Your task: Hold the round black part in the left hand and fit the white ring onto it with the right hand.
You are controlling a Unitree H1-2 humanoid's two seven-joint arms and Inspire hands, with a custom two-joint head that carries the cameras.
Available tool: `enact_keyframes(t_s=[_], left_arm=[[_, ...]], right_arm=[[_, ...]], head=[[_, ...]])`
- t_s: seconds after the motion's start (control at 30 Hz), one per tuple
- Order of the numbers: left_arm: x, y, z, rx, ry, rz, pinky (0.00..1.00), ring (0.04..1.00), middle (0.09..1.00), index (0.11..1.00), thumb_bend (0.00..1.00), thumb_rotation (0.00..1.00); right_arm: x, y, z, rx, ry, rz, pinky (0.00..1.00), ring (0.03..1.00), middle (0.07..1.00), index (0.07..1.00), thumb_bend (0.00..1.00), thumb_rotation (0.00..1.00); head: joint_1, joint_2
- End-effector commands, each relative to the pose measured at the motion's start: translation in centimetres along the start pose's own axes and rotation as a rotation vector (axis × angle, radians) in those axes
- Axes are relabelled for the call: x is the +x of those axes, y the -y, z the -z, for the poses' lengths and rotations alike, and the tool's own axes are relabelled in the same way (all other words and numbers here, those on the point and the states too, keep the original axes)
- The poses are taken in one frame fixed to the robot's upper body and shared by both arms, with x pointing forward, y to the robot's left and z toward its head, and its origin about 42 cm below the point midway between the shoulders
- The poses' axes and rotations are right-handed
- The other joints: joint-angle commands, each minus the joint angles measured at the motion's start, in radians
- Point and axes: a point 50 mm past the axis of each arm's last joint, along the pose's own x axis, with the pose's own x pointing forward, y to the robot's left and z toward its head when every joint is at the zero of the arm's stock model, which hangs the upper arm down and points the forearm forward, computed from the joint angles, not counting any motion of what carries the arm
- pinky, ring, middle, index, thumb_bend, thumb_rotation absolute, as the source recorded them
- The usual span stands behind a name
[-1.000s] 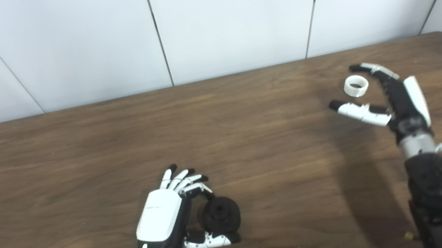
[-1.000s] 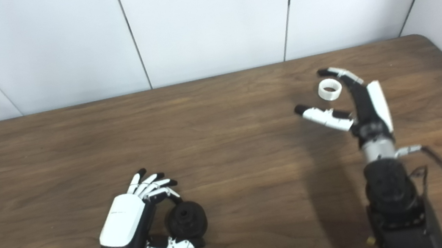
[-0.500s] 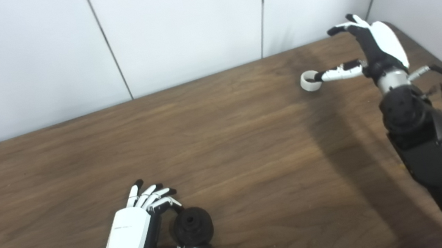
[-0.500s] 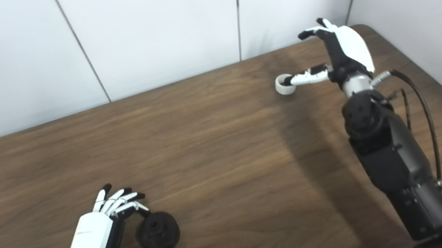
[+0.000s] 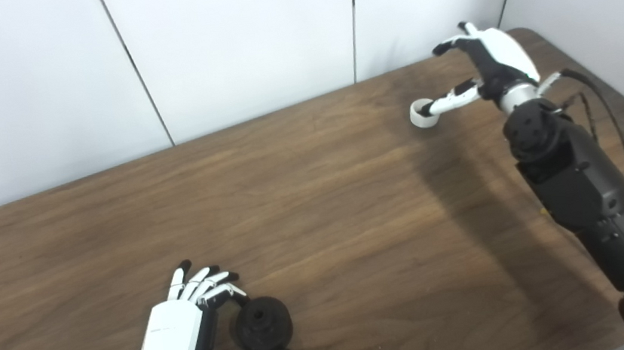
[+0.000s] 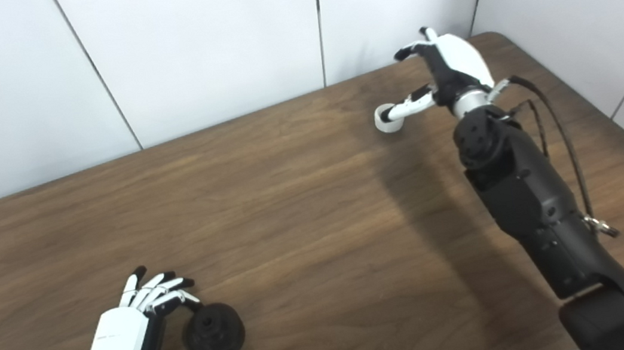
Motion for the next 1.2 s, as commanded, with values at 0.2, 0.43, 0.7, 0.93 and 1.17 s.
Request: enact_keyframes(t_s=[0.2,0.43,0.7,0.93,1.17], left_arm=[[-1.2,0.7,1.7,0.063,-0.046,0.071,0.97,0.848,0.764,0.484,0.52,0.05],[-1.1,0.6,1.6,0.061,-0.046,0.069,0.97,0.850,0.761,0.484,0.52,0.05],[-1.1,0.7,1.4,0.057,-0.047,0.068,0.97,0.851,0.760,0.484,0.52,0.05],[-1.2,0.7,1.4,0.059,-0.045,0.072,0.97,0.848,0.758,0.484,0.52,0.05],[-1.2,0.7,1.4,0.063,-0.049,0.077,0.97,0.851,0.759,0.484,0.52,0.05]], right_arm=[[2.5,2.6,-1.7,-0.094,0.012,0.010,1.00,1.000,0.993,0.761,0.92,0.25],[3.3,2.1,-2.2,-0.136,-0.013,-0.035,1.00,1.000,0.986,0.766,0.89,0.23],[4.3,1.7,-1.9,-0.147,-0.055,-0.045,1.00,1.000,0.972,0.756,0.89,0.24],[4.9,1.2,-1.4,-0.161,-0.083,-0.051,1.00,1.000,0.963,0.747,0.91,0.25],[5.2,0.6,-1.0,-0.169,-0.101,-0.058,1.00,1.000,0.963,0.728,0.92,0.26]], head=[[-0.007,-0.003],[-0.003,-0.006],[0.001,-0.008],[0.001,-0.010],[0.002,-0.010]])
